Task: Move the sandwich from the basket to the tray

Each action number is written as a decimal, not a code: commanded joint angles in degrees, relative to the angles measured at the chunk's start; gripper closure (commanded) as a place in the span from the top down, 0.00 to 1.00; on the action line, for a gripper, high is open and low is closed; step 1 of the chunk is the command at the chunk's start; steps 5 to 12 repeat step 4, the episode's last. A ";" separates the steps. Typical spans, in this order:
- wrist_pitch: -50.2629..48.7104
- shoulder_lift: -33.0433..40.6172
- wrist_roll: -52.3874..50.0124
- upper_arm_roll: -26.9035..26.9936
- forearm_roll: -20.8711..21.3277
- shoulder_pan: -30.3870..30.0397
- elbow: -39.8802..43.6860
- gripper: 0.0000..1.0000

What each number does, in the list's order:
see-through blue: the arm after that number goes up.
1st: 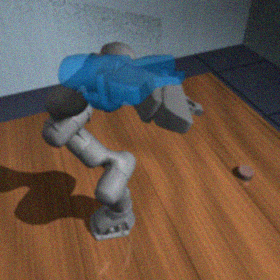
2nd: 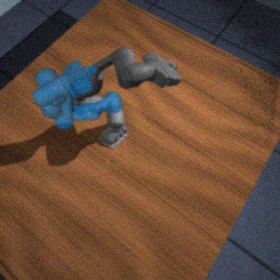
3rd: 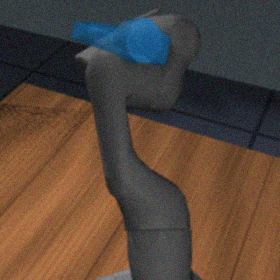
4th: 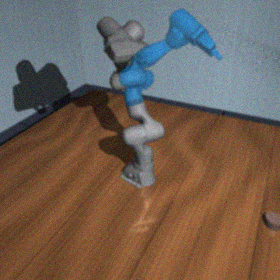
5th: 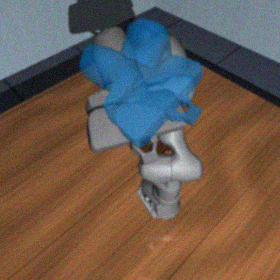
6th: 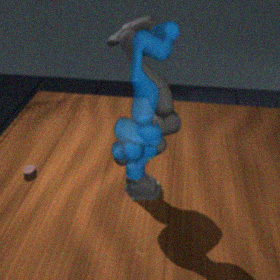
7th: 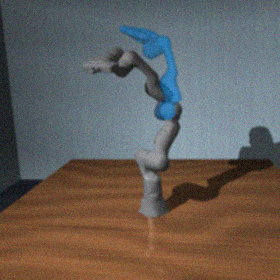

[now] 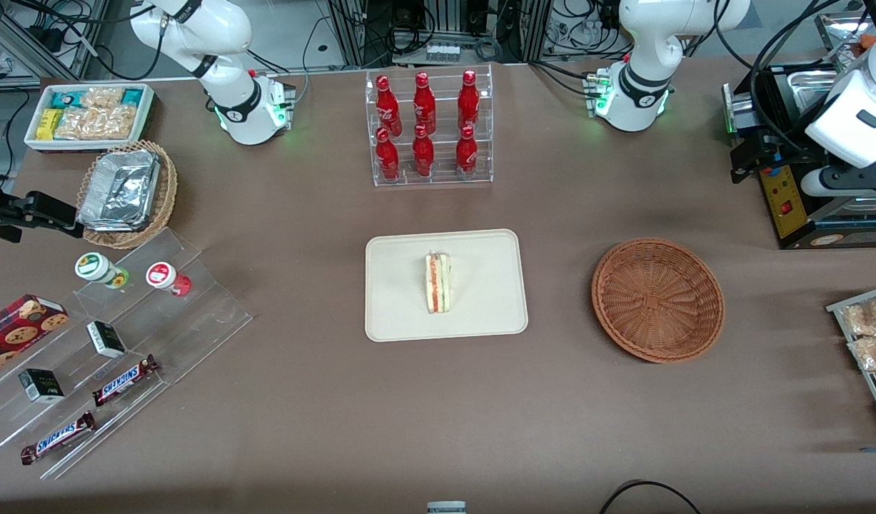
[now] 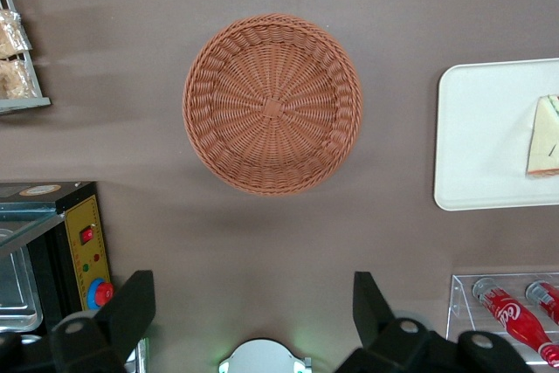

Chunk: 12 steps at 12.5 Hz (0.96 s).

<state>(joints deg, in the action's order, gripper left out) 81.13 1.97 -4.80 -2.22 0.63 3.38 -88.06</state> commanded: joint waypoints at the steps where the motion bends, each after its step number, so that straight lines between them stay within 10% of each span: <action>1: -0.18 -1.35 2.50 1.61 0.69 0.05 2.80 1.00; 12: -0.27 -1.35 4.98 2.75 0.69 0.14 2.72 1.00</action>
